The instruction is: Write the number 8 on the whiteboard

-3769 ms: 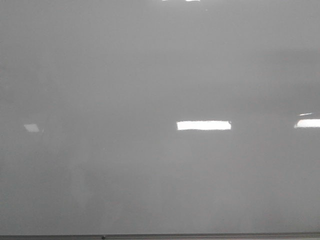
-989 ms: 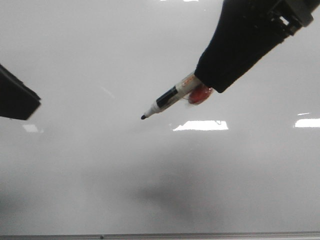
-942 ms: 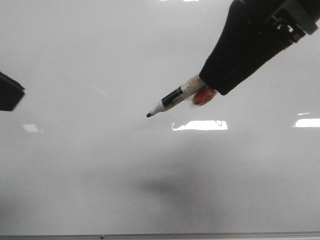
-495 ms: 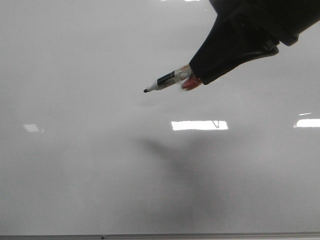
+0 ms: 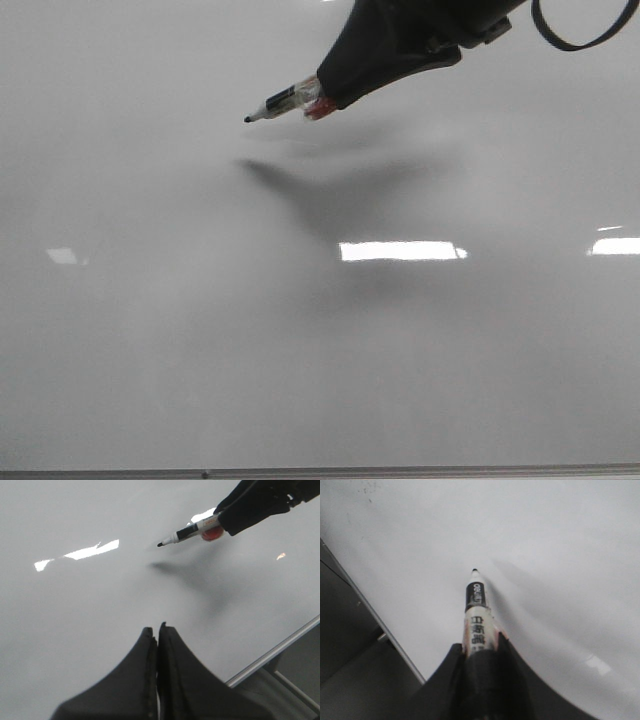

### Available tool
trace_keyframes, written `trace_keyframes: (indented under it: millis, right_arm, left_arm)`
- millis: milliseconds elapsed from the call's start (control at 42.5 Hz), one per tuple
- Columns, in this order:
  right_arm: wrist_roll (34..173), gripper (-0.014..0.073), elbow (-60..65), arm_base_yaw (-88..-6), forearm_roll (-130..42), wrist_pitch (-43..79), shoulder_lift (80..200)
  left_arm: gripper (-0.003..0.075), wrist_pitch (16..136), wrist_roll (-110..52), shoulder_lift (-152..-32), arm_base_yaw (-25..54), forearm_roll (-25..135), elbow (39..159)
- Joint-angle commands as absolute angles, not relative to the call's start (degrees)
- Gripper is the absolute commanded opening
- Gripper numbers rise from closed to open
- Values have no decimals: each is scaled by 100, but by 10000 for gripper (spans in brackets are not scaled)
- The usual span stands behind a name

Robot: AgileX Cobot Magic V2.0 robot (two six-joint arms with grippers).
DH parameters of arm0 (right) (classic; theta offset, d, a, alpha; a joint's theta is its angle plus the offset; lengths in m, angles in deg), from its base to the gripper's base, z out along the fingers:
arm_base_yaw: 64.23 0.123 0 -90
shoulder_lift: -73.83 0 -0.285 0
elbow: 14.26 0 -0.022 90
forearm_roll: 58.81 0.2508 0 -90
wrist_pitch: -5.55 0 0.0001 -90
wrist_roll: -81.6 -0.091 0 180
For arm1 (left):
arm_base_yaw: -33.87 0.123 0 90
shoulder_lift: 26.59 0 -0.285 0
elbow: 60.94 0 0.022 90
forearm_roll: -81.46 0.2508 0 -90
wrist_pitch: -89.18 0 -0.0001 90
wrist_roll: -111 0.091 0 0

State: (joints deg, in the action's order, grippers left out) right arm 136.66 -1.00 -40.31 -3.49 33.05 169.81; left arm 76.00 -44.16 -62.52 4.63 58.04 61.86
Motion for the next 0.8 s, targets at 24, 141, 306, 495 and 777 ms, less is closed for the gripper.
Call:
trace_keyframes:
  millis: [24,141,306,495,777]
  right_arm:
    - [13741,-67,-516,-4058,-99,3048,17085]
    - [13741,-67,-609,-4040,-74,3099,17318]
    - [13741,-67,-594,-4039,-164,3465,17585]
    - [13736,-58,-446,-4156,-181,3531,17525]
    - [13736,-58,363,-4539,-273,3354,17236]
  left_arm:
    - [-20,8036,-4472,-6265,479,5718,6351]
    - [-21,8026,-4472,-6265,479,5718,6351]
    - [-21,8026,-4472,-6265,479,5718,6351]
    - [-21,8026,-4472,-6265,479,5718,6351]
    - [-20,8026,-4472,-6265,479,5718,6351]
